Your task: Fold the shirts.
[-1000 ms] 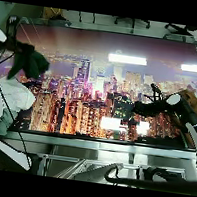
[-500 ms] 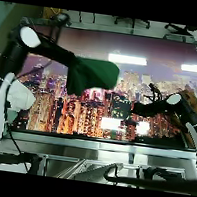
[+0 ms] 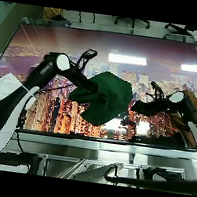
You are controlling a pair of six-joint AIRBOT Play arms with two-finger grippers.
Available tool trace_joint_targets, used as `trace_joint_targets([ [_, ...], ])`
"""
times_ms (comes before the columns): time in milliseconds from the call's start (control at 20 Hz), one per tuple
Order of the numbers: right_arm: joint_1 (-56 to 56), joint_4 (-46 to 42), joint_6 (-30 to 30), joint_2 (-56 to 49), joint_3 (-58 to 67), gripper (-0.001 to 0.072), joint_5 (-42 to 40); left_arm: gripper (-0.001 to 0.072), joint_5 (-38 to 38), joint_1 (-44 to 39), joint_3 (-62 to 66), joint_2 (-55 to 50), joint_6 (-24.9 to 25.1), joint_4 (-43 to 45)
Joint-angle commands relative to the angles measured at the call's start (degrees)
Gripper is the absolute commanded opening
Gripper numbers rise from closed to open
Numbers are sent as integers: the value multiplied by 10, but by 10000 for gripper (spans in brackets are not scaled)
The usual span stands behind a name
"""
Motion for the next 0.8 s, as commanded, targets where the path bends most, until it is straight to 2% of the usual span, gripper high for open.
trace_joint_targets([
  [0, -30, 0, 0, -5, 34, 484, -10, 674, -121, 58, 20, 10, -36, 0],
  [100, -44, 0, 0, -24, 35, 484, -27, 674, -119, 92, -44, 35, -39, -2],
  [200, -40, 7, -23, -58, 35, 484, -31, 674, -84, 108, -147, 62, -38, -29],
  [450, -31, 126, -119, -142, 36, 482, -76, 674, 94, 82, -369, 81, 30, -172],
  [600, -12, 170, -159, -167, 36, 482, -119, 673, 176, 44, -409, 52, 62, -237],
  [750, 14, 174, -167, -183, 36, 481, -171, 656, 213, 10, -396, 9, 73, -258],
])
